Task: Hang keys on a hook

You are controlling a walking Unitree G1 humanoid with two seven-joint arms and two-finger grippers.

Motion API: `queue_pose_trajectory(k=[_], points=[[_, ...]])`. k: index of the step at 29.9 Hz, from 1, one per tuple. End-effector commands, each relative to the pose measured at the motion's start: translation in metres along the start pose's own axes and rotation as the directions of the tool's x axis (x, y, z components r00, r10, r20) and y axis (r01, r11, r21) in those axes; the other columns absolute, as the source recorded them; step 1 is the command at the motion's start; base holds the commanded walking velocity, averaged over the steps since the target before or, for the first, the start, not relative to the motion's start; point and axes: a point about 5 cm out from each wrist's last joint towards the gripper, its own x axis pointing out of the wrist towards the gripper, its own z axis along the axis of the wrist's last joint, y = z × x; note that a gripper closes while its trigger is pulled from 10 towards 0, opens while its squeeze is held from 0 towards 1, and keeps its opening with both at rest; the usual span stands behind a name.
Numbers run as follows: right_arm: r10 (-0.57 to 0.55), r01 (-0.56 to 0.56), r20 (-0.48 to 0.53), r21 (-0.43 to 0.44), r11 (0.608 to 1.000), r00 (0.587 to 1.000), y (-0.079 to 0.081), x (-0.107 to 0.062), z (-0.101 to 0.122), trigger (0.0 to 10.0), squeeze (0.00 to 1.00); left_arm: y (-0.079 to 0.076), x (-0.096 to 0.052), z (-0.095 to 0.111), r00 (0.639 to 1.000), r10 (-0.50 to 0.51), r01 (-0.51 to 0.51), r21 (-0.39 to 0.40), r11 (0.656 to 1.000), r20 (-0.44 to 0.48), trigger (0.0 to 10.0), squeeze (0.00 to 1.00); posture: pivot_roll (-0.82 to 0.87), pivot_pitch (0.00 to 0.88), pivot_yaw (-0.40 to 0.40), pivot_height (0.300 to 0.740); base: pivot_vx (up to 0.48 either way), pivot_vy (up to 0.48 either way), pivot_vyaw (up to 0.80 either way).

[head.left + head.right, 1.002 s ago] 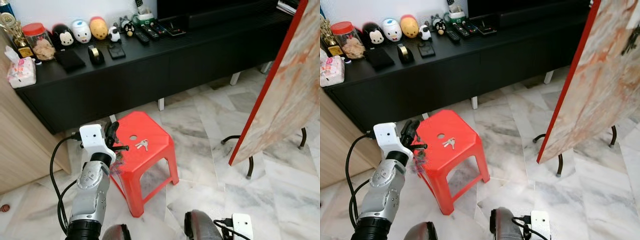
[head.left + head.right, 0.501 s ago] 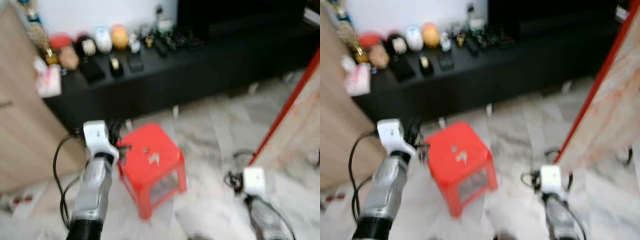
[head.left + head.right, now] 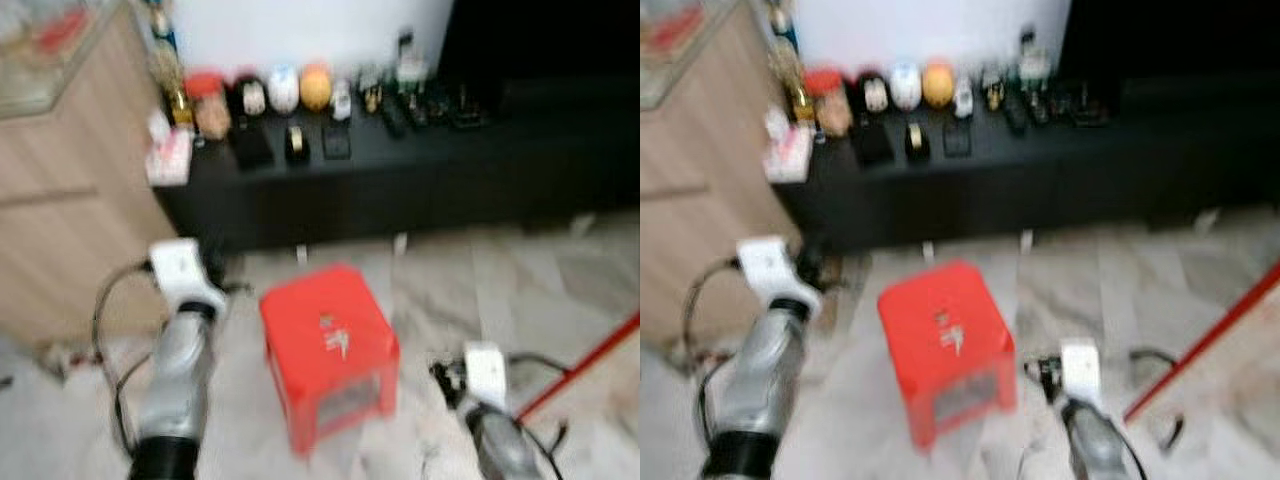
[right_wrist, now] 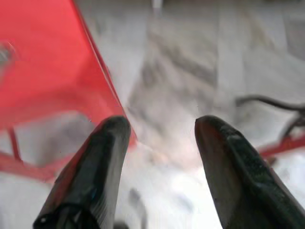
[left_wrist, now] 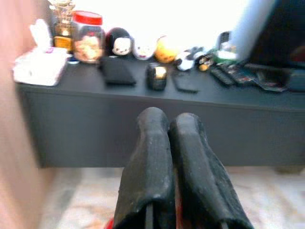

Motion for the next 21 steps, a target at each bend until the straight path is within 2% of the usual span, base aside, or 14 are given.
queue_pose_trajectory(k=[1,3,9,15,21], points=[[0.021,-0.021,0.003,0.013,1.000,1.000,0.009,0.003,0.004,10.0,0.00,0.015,-0.004,0.000,0.999,0.046,-0.046,0.020,0.999,0.000,10.0,0.00,-0.16,0.064,-0.008,0.740,0.000,0.000,0.00],[-0.001,0.004,-0.081,0.037,0.999,0.997,0.007,-0.001,-0.014,10.0,0.00,0.012,-0.004,0.000,0.999,0.037,-0.037,-0.004,0.999,0.007,10.0,0.00,-0.16,0.065,-0.008,0.740,0.000,0.000,0.00],[-0.043,0.052,-0.208,0.036,0.998,0.977,0.005,-0.011,-0.039,10.0,0.00,0.010,-0.003,0.000,1.000,0.029,-0.029,-0.013,0.999,0.005,10.0,0.00,-0.16,0.069,-0.011,0.740,-0.041,0.000,0.00],[-0.068,0.090,-0.259,0.078,0.993,0.964,0.008,-0.016,-0.051,10.0,0.00,0.010,-0.004,0.000,1.000,0.023,-0.023,-0.014,1.000,0.004,10.0,0.00,-0.15,0.071,-0.011,0.740,-0.249,0.000,0.00],[-0.067,0.097,-0.227,0.122,0.988,0.972,0.014,-0.013,-0.045,10.0,0.00,0.008,-0.004,-0.001,1.000,0.015,-0.015,-0.011,1.000,-0.001,10.0,0.00,-0.15,0.074,-0.005,0.740,-0.254,0.000,0.00]])
